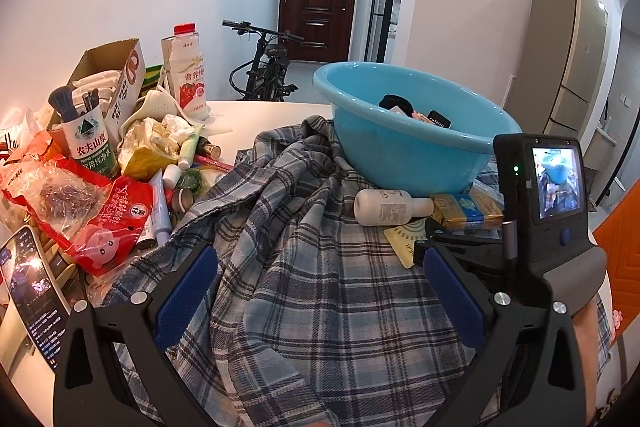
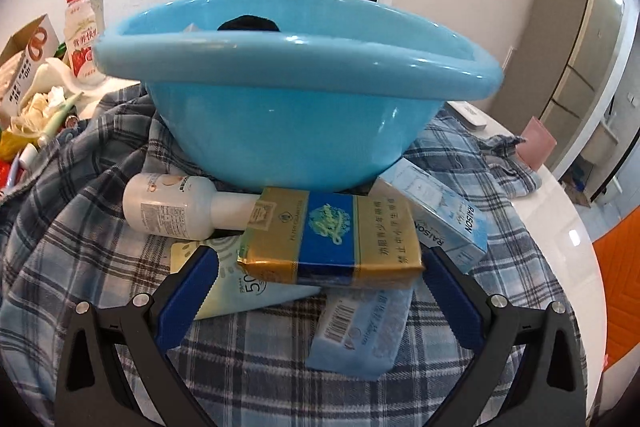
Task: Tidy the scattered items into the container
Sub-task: 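Grasp the gold-and-blue box with the right gripper while the left gripper approaches the white lotion bottle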
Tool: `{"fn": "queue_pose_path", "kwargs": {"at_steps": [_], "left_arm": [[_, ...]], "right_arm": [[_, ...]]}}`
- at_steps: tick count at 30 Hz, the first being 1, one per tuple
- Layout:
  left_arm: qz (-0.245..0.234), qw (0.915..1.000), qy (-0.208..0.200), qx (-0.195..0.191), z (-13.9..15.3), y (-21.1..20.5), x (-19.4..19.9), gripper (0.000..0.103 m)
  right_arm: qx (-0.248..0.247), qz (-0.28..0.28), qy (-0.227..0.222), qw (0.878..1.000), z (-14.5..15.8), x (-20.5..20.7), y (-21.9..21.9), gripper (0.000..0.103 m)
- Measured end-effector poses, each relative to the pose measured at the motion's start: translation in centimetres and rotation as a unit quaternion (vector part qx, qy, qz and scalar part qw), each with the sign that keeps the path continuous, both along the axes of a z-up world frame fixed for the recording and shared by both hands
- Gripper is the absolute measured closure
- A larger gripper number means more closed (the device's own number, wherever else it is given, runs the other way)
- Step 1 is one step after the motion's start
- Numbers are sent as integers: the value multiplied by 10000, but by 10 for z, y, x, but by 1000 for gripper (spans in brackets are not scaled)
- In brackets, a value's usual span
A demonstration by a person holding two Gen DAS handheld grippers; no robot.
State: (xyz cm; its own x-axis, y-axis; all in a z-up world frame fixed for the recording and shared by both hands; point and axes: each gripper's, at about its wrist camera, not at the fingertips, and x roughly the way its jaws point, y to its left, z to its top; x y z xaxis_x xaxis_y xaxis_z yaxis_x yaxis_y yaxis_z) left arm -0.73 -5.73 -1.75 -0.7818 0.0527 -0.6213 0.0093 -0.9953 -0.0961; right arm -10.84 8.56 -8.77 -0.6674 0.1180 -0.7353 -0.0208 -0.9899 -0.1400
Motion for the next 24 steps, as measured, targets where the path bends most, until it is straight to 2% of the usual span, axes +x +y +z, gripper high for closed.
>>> {"fn": "queue_pose_path", "kwargs": {"at_steps": [3, 6, 13, 20, 24], "left_arm": [[29, 10000, -45, 21, -2, -3, -2, 0], [55, 9999, -94, 37, -4, -5, -5, 0], [7, 9999, -116, 3, -5, 4, -9, 0], [-61, 9997, -194, -129, -10, 21, -22, 0], [27, 9997, -223, -77, -13, 33, -39, 0]], "right_arm": [[-208, 34, 110, 9997, 2, 1, 3, 2], [-207, 10, 163, 9997, 3, 1, 5, 15], [-343, 29, 244, 9991, 5, 5, 14, 15], [-530, 77, 530, 9972, 25, 30, 27, 15], [-662, 37, 741, 9950, 40, 50, 44, 15]]}}
